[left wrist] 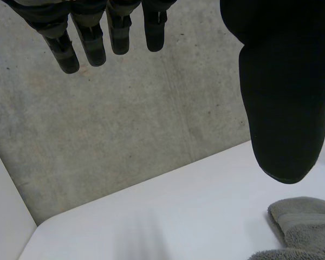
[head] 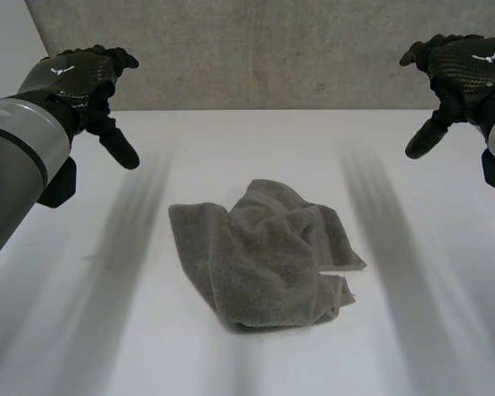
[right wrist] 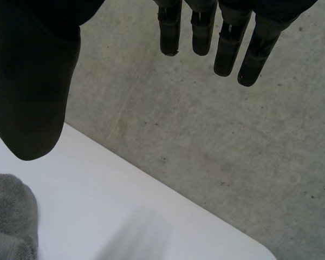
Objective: Fold the towel.
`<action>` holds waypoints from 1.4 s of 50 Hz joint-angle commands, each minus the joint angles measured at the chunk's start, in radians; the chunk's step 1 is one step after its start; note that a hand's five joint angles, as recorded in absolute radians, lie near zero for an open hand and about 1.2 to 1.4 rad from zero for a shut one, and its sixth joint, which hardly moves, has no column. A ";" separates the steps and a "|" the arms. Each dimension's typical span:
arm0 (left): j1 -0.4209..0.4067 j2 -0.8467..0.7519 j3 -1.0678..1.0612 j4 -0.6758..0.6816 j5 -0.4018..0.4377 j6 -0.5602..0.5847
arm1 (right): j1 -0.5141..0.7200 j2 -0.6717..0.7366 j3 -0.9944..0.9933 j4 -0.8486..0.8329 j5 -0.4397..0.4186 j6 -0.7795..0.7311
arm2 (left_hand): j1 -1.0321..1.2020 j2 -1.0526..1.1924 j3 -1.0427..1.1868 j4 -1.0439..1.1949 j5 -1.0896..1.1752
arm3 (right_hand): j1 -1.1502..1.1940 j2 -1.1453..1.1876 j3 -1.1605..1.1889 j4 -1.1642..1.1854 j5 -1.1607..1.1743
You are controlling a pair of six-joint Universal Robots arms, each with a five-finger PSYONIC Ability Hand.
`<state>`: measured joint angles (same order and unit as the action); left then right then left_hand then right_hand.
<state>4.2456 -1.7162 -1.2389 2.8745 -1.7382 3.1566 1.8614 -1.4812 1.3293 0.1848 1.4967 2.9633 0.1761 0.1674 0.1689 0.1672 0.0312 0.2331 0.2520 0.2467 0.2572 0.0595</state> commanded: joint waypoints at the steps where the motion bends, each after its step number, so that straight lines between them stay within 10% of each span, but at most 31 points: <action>1: 0.003 -0.009 -0.017 0.017 0.005 0.008 | 0.001 0.036 0.007 -0.004 -0.016 -0.019 | 0.002 0.011 0.009 0.011 -0.027 | -0.059 -0.077 -0.072 -0.083 -0.060; 16: 0.076 -0.399 0.019 0.155 0.160 0.170 | 0.202 0.401 -0.142 0.002 -0.228 -0.198 | 0.029 0.037 0.036 0.037 -0.001 | -0.059 -0.077 -0.072 -0.083 -0.060; 26: 0.076 -0.574 0.047 0.316 0.226 0.220 | 0.314 0.659 -0.278 0.012 -0.205 -0.227 | 0.178 0.187 0.186 0.187 0.149 | -0.059 -0.077 -0.072 -0.083 -0.060; 32: 0.073 -0.611 0.042 0.333 0.281 0.252 | 0.323 0.690 -0.271 0.013 -0.082 -0.328 | 0.281 0.290 0.288 0.290 0.251 | 0.248 0.229 0.235 0.224 0.247; 37: 0.065 -0.605 0.029 0.333 0.313 0.250 | 0.300 0.528 -0.161 -0.007 0.109 -0.415 | 0.413 0.422 0.420 0.422 0.384 | 1.162 1.143 1.148 1.138 1.161; 40: 0.050 -0.602 0.022 0.335 0.313 0.247 | 0.286 0.466 -0.102 -0.021 0.103 -0.415 | 0.516 0.525 0.523 0.525 0.486 | 1.163 1.144 1.150 1.139 1.162; 46: 0.020 -0.600 0.001 0.335 0.309 0.250 | 0.236 0.265 0.140 -0.021 0.047 -0.434 | 0.528 0.536 0.535 0.537 0.498 | 1.163 1.144 1.150 1.139 1.162; 54: -0.001 -0.600 -0.031 0.338 0.307 0.253 | 0.236 0.228 0.324 0.372 -0.018 -0.595 | 0.528 0.536 0.535 0.537 0.498 | 1.163 1.144 1.150 1.139 1.162; 58: -0.019 -0.599 -0.034 0.345 0.307 0.253 | 0.234 0.219 0.274 0.420 -0.088 -0.618 | 0.516 0.525 0.523 0.525 0.486 | -0.056 -0.075 -0.070 -0.080 -0.057; 70: -0.043 -0.589 -0.036 0.374 0.305 0.253 | 0.159 0.263 -0.016 0.274 -0.131 -0.270 | 0.519 0.528 0.526 0.528 0.489 | -0.059 -0.077 -0.072 -0.083 -0.060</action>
<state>4.2122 -2.3098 -1.2747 3.2420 -1.4334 3.4105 2.0558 -1.2635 1.4467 0.5115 1.3791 2.5038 0.6111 0.6106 0.6107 0.6111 0.4344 0.2389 0.2496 0.2424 0.2553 0.0578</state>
